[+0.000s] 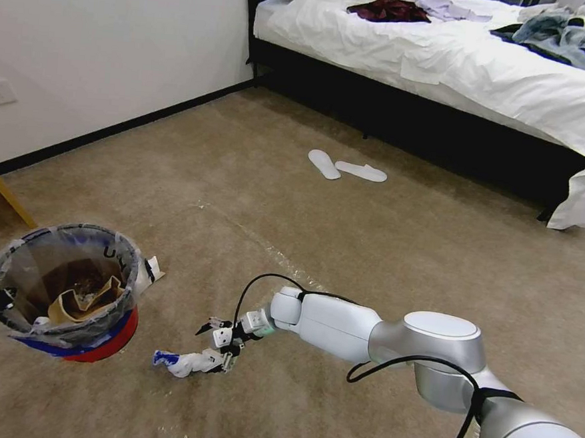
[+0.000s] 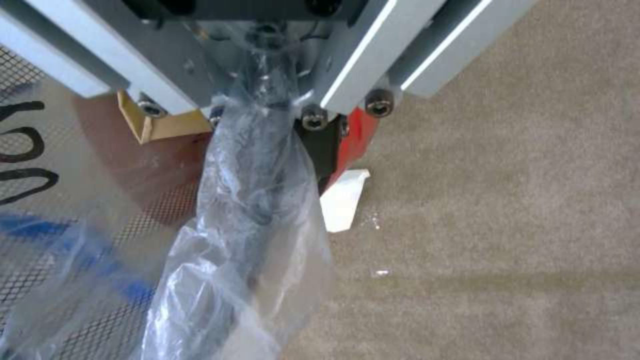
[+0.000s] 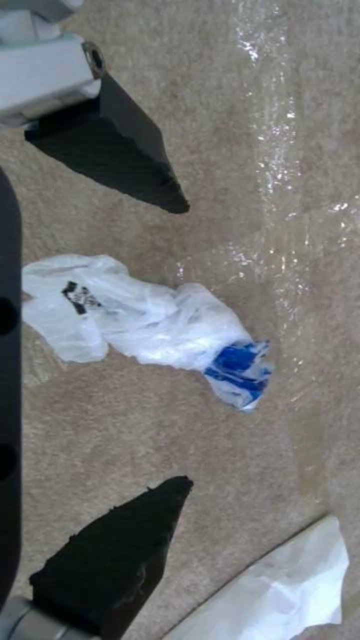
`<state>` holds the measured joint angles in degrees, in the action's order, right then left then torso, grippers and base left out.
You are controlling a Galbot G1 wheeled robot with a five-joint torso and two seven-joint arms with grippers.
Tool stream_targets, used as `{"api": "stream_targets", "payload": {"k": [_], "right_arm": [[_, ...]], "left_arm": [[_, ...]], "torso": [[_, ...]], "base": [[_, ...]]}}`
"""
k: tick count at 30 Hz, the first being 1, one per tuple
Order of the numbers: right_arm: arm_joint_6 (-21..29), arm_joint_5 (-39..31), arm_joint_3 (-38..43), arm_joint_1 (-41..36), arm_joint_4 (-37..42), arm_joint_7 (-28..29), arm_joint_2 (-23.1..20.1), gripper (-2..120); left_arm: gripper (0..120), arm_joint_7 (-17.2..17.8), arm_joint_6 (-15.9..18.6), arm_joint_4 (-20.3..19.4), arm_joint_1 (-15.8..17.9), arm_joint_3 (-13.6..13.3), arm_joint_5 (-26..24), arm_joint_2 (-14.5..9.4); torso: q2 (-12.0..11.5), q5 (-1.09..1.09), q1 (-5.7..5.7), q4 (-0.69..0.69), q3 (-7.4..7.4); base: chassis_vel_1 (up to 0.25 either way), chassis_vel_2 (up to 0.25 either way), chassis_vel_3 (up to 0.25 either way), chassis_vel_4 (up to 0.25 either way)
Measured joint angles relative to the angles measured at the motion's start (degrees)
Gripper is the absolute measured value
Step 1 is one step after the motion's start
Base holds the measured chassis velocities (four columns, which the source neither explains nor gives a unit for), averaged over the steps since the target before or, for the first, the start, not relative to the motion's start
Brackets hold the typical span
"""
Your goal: Pick up the trash bin and place the garbage on the floor into it.
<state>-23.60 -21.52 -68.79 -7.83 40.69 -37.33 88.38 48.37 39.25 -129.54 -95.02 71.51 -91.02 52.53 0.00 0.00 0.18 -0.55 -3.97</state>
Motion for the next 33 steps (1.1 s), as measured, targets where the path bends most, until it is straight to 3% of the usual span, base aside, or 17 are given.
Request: {"api": "stream_targets", "payload": {"k": [14, 33], "right_arm": [[-0.5, -0.1, 0.2, -1.7, -3.5, -0.5, 3.0, 100], [-1.2, 0.3, 1.6, -4.4, -7.4, -1.2, 3.8, 100]], "left_arm": [[0, 0.1, -0.2, -0.3, 0.1, -0.3, 0.2, 0.2], [0, 0.1, -0.4, -0.4, -0.1, -0.6, 0.8, 0.5]], "torso": [[0.0, 0.00, 0.00, 0.00, 0.00], [0.0, 0.00, 0.00, 0.00, 0.00]], "base": [[0.000, 0.000, 0.000, 0.000], [0.000, 0.000, 0.000, 0.000]]}}
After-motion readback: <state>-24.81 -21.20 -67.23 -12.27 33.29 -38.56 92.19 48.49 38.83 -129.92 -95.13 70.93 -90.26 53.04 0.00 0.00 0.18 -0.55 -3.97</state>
